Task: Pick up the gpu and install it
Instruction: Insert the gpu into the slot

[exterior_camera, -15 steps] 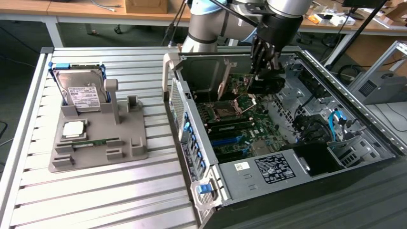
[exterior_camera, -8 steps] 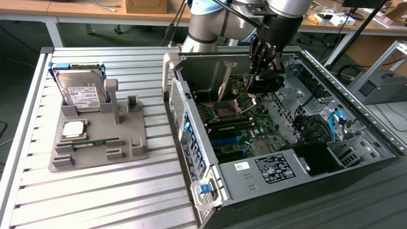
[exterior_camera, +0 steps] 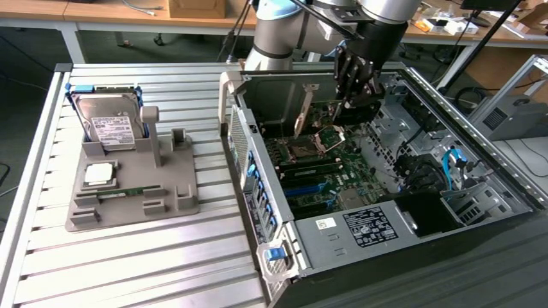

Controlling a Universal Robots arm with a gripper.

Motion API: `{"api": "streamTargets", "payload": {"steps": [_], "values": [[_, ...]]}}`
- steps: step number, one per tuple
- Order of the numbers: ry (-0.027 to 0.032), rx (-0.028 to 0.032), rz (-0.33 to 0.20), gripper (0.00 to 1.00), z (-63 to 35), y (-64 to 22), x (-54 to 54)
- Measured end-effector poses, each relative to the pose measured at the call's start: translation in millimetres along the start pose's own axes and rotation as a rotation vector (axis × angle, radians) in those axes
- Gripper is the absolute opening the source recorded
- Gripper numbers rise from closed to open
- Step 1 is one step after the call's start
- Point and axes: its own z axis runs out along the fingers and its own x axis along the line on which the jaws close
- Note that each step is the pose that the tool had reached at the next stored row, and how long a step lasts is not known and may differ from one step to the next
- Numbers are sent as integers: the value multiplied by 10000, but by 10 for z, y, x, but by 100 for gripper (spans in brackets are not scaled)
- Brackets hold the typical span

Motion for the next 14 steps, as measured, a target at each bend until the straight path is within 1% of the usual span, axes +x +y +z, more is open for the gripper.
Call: {"api": "streamTargets", "payload": {"steps": [5,14], "values": [[-10,-11,-409,27,0,0,0],[-11,-12,-436,27,0,0,0]]}}
